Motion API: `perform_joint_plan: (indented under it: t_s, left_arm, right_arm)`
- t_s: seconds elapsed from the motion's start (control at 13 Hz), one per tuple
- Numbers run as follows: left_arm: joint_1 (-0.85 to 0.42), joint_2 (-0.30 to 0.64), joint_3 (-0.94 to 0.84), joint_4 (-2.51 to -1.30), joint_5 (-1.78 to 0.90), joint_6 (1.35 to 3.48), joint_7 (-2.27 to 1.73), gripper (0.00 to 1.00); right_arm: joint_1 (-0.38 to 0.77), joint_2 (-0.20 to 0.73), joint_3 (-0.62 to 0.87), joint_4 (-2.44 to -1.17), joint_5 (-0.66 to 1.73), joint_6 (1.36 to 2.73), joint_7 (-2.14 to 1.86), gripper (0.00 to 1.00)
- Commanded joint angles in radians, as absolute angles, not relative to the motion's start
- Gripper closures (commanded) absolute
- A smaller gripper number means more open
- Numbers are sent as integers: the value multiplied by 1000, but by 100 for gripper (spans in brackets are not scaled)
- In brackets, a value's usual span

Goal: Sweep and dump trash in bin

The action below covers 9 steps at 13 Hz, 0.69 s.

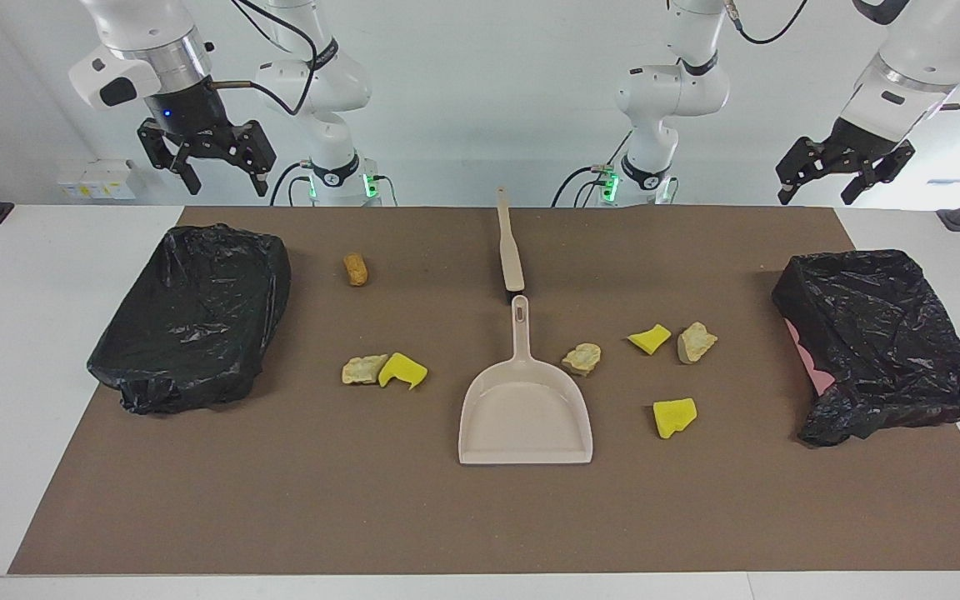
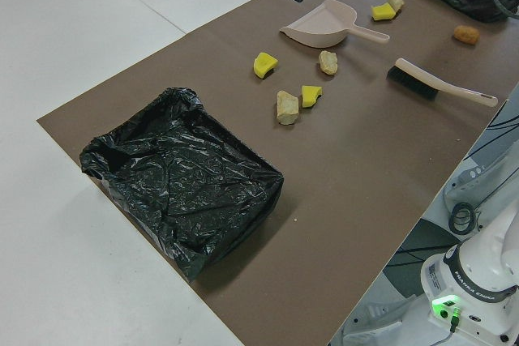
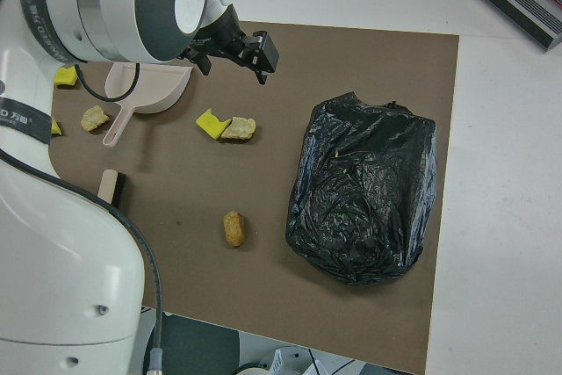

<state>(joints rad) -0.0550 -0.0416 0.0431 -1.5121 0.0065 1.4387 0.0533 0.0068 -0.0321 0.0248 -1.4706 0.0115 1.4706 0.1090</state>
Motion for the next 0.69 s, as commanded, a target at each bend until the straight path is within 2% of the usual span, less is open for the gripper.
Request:
perform_joint_plan:
  t_s: [0.0,0.62]
  left_arm:
    - [-52,-58,40,-1519,6,1417,55,0]
    - [-49,-57,40,-1517,6,1425,57,0]
  right_arm:
    - [-2,-52,26,-1491,17,1463,86,0]
    - [-2,-52,26,-1491,17,1463,86,0]
